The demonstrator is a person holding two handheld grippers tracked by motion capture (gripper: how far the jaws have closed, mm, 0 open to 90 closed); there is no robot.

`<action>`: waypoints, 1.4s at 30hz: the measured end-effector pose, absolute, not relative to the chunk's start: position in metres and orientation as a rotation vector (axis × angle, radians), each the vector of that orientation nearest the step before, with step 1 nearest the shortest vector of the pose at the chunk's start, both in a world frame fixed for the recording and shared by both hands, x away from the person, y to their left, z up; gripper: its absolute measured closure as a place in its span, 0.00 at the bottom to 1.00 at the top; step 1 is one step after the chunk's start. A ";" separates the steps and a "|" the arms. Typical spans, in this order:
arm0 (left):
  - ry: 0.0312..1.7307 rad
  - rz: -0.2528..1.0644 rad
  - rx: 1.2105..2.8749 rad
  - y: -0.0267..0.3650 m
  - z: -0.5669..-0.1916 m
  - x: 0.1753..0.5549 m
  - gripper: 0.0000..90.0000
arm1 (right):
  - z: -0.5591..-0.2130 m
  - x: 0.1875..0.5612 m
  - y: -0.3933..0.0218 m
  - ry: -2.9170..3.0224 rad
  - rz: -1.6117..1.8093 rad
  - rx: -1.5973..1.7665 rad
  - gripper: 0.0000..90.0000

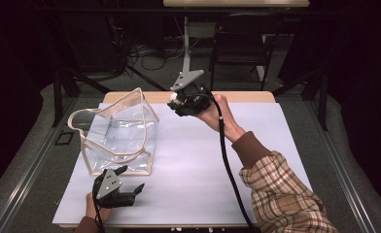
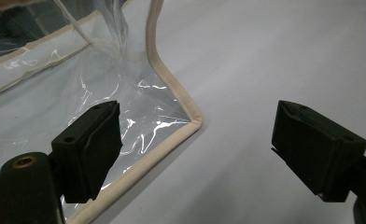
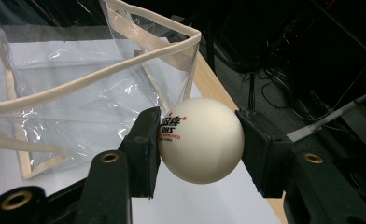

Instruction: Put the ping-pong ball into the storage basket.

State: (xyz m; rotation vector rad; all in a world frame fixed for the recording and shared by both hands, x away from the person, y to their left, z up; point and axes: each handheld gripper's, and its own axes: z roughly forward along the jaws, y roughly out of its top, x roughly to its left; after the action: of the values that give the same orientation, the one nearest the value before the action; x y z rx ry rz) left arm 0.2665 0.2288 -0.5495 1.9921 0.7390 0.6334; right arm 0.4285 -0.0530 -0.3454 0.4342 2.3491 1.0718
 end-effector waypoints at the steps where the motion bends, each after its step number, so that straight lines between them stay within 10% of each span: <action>1: 0.739 0.634 1.993 0.229 -0.550 0.267 0.18 | -0.345 0.429 -0.052 2.350 1.072 0.430 0.57; 42: 0.731 0.629 1.998 0.229 -0.550 0.267 0.18 | -0.340 0.427 -0.019 2.361 1.115 0.381 0.57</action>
State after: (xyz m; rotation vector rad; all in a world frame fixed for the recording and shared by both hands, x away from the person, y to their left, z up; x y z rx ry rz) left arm 0.2666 0.2287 -0.5497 1.9981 0.7308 0.6292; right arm 0.4271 -0.0189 -0.3404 0.3815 2.3606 1.1149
